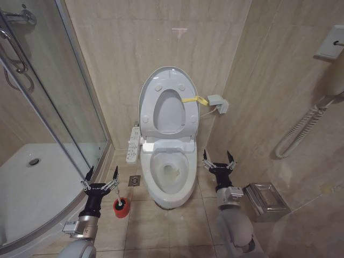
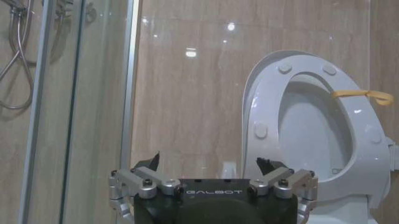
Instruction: Open the toilet lid, clean the toilet bowl with a toilet brush, close the toilet lid, and flush.
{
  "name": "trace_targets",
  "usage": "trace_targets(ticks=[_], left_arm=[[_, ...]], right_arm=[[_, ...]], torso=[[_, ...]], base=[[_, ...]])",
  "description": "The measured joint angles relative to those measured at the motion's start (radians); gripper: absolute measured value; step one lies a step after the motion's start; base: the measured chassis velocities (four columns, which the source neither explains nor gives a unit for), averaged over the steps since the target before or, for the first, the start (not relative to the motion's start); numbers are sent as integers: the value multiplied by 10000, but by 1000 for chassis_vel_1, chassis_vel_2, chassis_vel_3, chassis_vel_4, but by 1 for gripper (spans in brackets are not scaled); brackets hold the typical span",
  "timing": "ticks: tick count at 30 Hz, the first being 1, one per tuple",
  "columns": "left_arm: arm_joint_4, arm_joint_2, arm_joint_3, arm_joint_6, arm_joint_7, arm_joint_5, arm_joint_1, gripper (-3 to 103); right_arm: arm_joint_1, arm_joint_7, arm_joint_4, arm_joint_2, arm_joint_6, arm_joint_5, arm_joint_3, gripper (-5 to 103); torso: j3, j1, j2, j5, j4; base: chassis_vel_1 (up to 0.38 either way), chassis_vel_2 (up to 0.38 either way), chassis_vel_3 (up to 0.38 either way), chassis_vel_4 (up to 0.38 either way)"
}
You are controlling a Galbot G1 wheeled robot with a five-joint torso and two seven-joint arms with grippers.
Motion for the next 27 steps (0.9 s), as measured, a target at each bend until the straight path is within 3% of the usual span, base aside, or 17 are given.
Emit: trace_targets(ticks=[27], left_arm=[[0, 0, 0, 0, 0, 0, 0, 100]], right_arm=[[0, 0, 0, 1, 0, 0, 0, 100]], torso=[[0, 0, 0, 0, 0]], base=[[0, 0, 0, 0]])
